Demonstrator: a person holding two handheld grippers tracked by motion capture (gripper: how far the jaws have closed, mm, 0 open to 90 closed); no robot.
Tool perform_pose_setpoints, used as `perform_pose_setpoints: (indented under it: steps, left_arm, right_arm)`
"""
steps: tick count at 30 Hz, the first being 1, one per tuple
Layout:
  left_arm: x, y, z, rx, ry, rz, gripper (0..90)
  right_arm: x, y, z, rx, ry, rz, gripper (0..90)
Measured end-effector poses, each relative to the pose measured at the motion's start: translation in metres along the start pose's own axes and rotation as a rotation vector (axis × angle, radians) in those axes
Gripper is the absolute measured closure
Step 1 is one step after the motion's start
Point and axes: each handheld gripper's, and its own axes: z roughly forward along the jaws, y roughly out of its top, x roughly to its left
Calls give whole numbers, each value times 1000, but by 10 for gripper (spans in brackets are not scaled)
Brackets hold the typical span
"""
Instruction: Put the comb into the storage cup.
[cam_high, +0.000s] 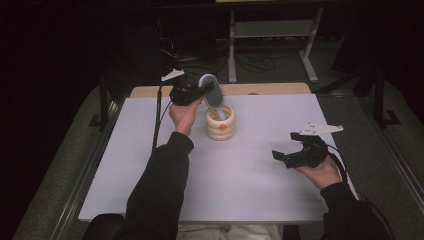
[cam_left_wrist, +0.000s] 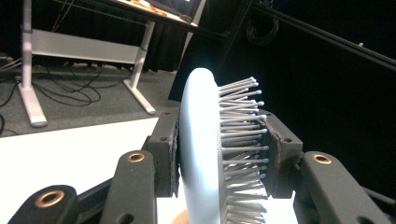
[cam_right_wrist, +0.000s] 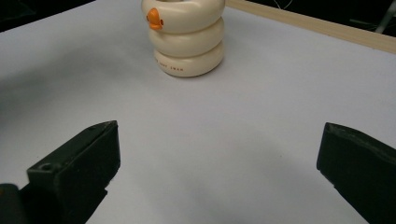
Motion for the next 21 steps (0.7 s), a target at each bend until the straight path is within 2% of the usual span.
perform_pose_setpoints:
  steps: [6,9,11,14,21]
  left_arm:
    - [6,-4,-2,-18,0,-46,535]
    - [15,-6,-4,-28,-14,-107,484]
    - [19,-7,-6,-20,-16,-110,472]
    - [18,-7,-7,2,-25,-84,421]
    - [14,-12,-8,81,-13,26,168]
  right_arm:
    - [-1,0,0,-1,2,1,0]
    - [0,0,0,0,2,1,0]
    - [0,0,0,1,3,1,0]
    - [0,0,1,8,5,-1,0]
    - [0,-1,2,13,8,-1,0]
